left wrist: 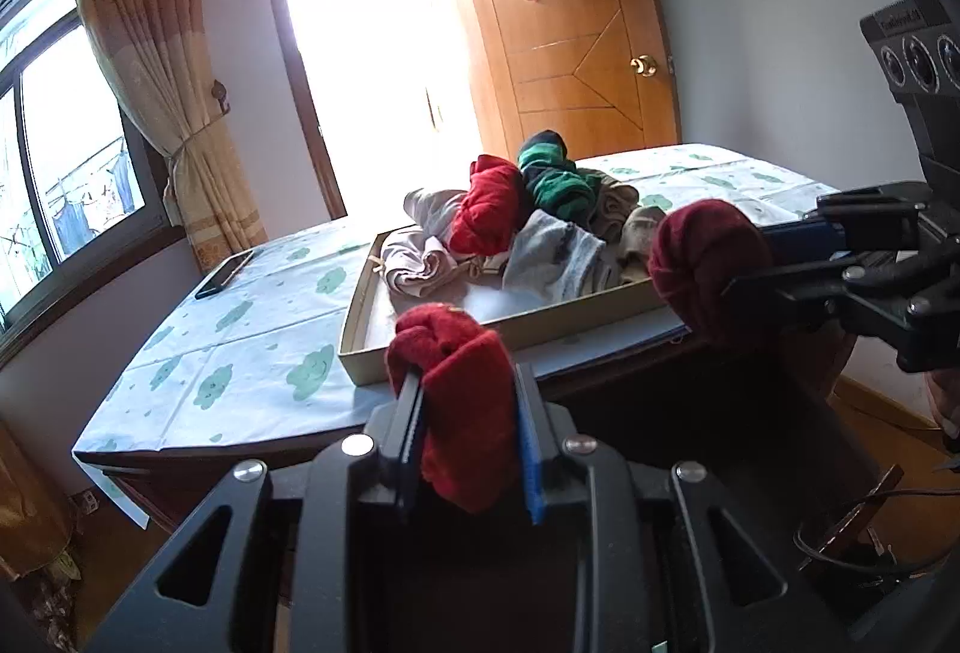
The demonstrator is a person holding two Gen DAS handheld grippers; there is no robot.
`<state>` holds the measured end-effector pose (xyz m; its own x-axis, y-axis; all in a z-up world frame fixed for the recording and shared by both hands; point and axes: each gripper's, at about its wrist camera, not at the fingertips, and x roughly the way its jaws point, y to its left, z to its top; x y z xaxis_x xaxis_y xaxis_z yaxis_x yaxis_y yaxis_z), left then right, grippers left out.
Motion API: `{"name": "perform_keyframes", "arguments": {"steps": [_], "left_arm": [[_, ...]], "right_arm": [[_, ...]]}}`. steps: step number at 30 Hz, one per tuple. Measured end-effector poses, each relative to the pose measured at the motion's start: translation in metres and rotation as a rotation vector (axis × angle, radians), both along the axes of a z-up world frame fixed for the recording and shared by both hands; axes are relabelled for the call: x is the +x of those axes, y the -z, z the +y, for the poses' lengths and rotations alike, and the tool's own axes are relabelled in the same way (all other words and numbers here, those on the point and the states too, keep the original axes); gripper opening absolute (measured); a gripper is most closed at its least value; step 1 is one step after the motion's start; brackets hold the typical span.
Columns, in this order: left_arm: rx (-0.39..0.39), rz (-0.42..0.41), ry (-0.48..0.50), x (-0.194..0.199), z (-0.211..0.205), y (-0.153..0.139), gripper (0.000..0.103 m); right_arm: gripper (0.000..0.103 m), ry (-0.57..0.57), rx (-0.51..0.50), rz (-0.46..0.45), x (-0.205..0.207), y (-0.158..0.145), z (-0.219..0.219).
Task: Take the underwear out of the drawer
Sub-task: 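Carry the bright red sock with the left tool while the right tool carries the dark red one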
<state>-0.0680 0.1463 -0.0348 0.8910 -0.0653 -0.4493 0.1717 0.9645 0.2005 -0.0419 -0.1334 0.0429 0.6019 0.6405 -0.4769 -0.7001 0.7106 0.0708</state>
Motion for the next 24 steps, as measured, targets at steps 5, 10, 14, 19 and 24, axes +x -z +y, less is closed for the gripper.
{"name": "perform_keyframes", "arguments": {"steps": [5, 10, 14, 19, 24], "left_arm": [[0.011, -0.010, -0.003, 0.013, 0.001, -0.009, 0.026], [0.025, -0.017, -0.012, 0.027, 0.003, -0.014, 0.026], [0.042, -0.023, -0.019, 0.038, 0.004, -0.019, 0.026], [0.058, -0.028, -0.034, 0.052, 0.007, -0.025, 0.026], [0.071, -0.032, -0.044, 0.062, 0.009, -0.027, 0.026]], "right_arm": [[0.037, 0.008, 0.008, -0.024, 0.009, -0.012, 0.003], [0.037, 0.018, 0.016, -0.045, 0.021, -0.025, 0.006], [0.037, 0.028, 0.015, -0.060, 0.032, -0.034, 0.011], [0.037, 0.038, 0.014, -0.063, 0.044, -0.039, 0.016], [0.037, 0.047, 0.012, -0.061, 0.055, -0.040, 0.021]]}}
